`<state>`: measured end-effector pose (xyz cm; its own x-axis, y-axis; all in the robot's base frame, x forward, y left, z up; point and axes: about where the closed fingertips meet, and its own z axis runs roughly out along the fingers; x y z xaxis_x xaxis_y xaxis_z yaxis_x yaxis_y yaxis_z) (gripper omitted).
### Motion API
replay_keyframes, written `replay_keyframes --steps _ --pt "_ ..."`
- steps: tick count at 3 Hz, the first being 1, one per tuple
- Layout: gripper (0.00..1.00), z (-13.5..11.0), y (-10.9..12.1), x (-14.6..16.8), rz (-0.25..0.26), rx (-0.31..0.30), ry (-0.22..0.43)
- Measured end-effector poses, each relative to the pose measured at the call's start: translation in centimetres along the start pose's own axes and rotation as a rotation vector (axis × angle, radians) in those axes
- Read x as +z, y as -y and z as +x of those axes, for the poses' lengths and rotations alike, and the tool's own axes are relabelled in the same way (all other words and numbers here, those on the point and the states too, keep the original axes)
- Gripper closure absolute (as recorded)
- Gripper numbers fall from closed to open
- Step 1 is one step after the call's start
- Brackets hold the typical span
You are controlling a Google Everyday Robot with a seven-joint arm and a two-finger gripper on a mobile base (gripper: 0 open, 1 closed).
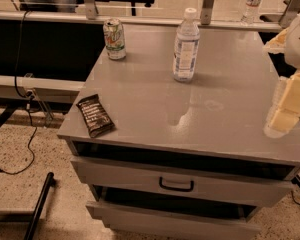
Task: Knock blue plastic bottle over
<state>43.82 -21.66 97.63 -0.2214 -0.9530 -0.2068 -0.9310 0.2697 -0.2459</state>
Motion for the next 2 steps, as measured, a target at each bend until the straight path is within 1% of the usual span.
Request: replay_keyframes --steps 1,2 --pt "0.0 0.0 0.0 0.0 0.0 0.0 0.0" --pt "0.0 -0.3 2.0 0.5 0.016 0.0 0.033"
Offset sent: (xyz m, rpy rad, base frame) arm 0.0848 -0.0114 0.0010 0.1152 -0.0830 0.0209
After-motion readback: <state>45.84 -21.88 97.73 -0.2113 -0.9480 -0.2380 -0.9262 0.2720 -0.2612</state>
